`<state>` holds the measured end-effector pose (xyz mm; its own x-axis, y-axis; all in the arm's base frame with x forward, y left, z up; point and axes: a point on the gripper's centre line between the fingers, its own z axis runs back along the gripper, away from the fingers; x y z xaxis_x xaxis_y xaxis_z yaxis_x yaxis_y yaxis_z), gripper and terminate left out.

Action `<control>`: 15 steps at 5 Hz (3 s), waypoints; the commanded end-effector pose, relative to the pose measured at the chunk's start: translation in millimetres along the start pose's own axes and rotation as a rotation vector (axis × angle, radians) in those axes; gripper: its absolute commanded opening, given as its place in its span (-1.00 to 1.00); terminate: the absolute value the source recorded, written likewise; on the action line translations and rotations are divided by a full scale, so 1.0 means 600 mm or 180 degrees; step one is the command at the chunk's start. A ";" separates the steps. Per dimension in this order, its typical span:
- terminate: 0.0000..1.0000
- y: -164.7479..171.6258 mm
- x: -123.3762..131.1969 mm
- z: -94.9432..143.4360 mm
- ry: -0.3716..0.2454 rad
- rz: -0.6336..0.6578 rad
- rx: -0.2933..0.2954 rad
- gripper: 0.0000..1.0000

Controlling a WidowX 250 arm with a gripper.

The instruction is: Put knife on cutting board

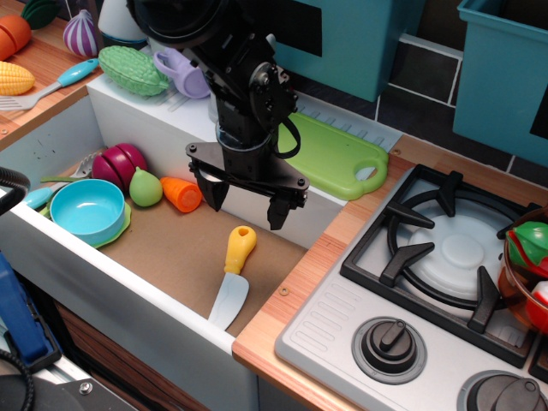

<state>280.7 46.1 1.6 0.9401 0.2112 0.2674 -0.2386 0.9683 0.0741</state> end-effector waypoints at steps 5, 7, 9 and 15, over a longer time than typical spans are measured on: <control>-1.00 0.029 0.008 -0.091 0.0247 0.0277 -0.0433 1.00; -1.00 0.029 -0.018 -0.126 0.0164 0.0334 -0.0583 1.00; -1.00 0.029 -0.024 -0.130 0.0185 0.0405 -0.0542 -1.00; -1.00 0.046 0.076 0.046 -0.0332 0.0200 0.0081 -1.00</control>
<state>308.8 72.8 32.2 0.9182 0.2451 0.3113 -0.2816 0.9564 0.0776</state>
